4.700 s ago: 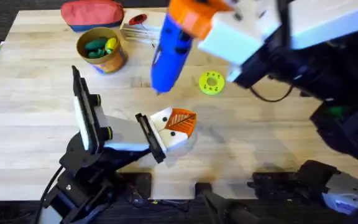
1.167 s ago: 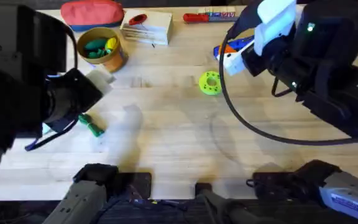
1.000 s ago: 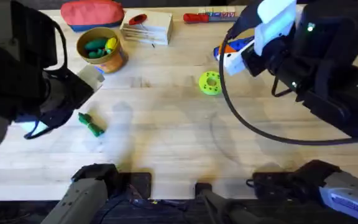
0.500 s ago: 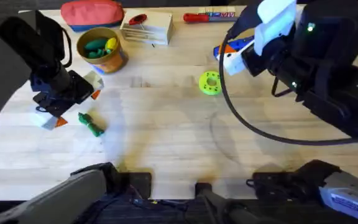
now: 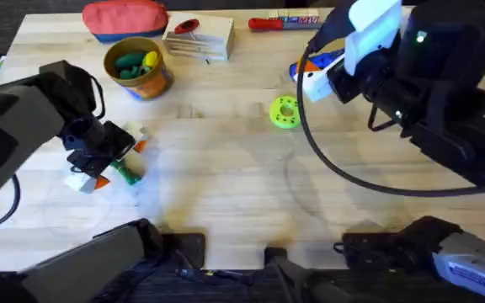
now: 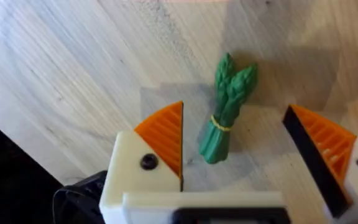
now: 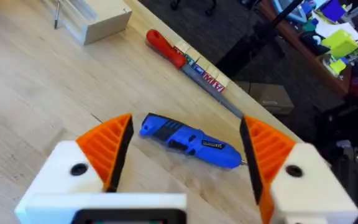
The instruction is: Pick up the gripper from the table and insert it into the empty holder that is missing its gripper. Then pick up a screw, insert it into the mounting hole, and use the screwdriver to tighten it. Finally, clean up the table by picking up the vegetable and placing it into the bucket.
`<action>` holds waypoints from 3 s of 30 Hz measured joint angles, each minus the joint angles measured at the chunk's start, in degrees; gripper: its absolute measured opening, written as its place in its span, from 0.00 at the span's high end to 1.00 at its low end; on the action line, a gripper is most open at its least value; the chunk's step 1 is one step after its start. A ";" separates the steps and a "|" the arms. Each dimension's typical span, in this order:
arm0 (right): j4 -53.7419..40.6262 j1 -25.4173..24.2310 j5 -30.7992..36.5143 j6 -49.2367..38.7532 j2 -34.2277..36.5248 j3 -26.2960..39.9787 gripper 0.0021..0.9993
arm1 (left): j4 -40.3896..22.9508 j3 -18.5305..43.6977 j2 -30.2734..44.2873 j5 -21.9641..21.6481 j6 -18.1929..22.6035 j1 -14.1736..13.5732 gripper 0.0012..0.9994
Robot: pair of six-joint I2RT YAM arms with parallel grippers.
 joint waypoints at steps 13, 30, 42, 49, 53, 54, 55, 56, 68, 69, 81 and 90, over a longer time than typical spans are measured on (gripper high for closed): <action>0.00 0.00 0.00 0.00 0.00 0.00 0.01 | 3.01 -1.01 0.14 6.31 2.09 5.01 0.01; -0.04 0.00 0.00 0.00 0.00 0.00 0.01 | 4.32 -0.79 1.64 8.71 1.64 5.27 0.96; -0.09 0.00 0.00 0.00 0.00 0.00 0.01 | -0.23 0.86 1.86 8.86 1.45 5.27 0.98; -0.09 0.00 0.00 0.00 0.00 0.00 0.01 | -6.37 14.46 1.88 8.97 1.45 5.27 0.98; -0.11 0.00 0.00 0.00 0.00 0.00 0.01 | -5.57 22.27 1.90 10.82 1.43 5.27 0.98; -0.11 0.00 0.00 0.00 0.00 0.00 0.01 | -4.05 23.44 1.89 11.70 1.43 5.27 0.98; -0.11 0.00 0.00 0.00 0.00 0.00 0.01 | -2.06 24.28 1.88 12.73 1.41 5.27 0.98; -0.09 0.00 0.00 0.00 0.00 0.00 0.01 | 0.45 24.75 1.88 13.96 1.24 5.27 0.98; -0.26 0.00 0.00 0.00 0.00 0.00 0.01 | 23.51 25.00 3.02 18.08 -4.19 -1.42 0.98; -0.21 0.00 0.00 0.00 -0.02 0.00 0.01 | 23.88 25.00 3.44 17.31 -4.40 -2.62 0.98; 0.85 0.00 0.03 0.00 -0.02 0.00 0.01 | 25.34 25.00 14.88 11.65 -4.93 -7.32 0.79; -4.98 0.00 0.02 0.00 0.02 -0.02 0.01 | 24.33 25.18 15.67 12.29 -3.83 -7.38 0.01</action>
